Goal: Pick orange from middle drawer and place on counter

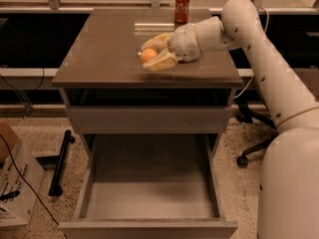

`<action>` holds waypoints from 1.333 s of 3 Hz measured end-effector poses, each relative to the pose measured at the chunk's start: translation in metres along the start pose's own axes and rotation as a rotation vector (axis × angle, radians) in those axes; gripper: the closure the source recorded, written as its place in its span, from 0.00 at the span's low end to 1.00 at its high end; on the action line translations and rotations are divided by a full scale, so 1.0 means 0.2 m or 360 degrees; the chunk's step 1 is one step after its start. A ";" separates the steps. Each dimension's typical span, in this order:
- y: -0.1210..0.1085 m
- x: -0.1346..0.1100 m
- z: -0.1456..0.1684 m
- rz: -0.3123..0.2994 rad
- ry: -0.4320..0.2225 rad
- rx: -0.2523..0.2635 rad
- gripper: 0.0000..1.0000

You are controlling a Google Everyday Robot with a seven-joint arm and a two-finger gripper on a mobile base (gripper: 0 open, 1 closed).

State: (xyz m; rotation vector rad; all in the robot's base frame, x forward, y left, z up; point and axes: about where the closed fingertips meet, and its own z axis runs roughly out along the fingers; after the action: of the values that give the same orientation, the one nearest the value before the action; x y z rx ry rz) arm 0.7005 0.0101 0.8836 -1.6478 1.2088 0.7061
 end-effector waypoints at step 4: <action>-0.31 0.12 0.24 0.0110 -0.0106 0.0284 0.51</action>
Offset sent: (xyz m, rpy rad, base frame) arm 0.0600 0.0312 -0.0202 0.1350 0.0041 -0.1728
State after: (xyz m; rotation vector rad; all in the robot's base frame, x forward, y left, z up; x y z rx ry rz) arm 0.7700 0.0488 0.8650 -1.4311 1.2486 0.6704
